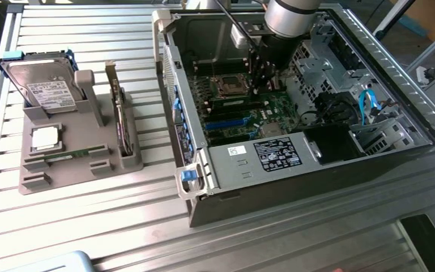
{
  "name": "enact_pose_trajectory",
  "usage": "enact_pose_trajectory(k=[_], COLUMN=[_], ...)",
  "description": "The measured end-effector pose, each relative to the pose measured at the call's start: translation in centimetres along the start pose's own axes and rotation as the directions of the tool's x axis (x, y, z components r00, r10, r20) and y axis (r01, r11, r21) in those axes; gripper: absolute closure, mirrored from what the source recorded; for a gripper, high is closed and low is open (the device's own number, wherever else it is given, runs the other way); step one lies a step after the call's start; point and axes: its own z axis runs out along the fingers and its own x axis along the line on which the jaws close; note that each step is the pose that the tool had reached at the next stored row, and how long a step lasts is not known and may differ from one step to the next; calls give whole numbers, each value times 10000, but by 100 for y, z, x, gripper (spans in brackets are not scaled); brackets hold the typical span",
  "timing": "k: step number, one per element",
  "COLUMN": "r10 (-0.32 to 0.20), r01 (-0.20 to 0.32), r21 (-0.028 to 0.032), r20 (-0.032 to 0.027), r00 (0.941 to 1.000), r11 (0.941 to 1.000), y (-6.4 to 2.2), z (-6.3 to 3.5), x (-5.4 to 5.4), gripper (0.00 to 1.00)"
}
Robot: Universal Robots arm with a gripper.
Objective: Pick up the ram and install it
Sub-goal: 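Insert the ram into the slot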
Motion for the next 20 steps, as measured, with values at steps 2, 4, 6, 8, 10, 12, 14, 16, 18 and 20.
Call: enact_pose_trajectory(k=[2, 4, 6, 8, 10, 12, 14, 16, 18, 20], r10=[0, 0, -2, -4, -3, 0, 38, 80, 115, 130], r01=[0, 0, 2, 4, 3, 0, -38, -79, -115, -130], r21=[-2, -2, -21, -150, -151, -151, -152, -152, -154, -154], r20=[0, 1, 0, -2, 0, -1, 1, 1, 3, 3], r00=[10000, 10000, 10000, 10000, 10000, 10000, 10000, 10000, 9999, 9999], r11=[10000, 10000, 10000, 9999, 9999, 9999, 9999, 9999, 9998, 9998], y=[-8, -8, -14, -46, -45, -44, -26, -21, -21, -21], z=[0, 0, 0, -1, -1, 0, 1, 1, 1, 1], x=[0, 0, 0, -1, -1, -1, -1, -1, -1, -1], gripper=[88, 88, 88, 88, 88, 88, 88, 88, 88, 88])
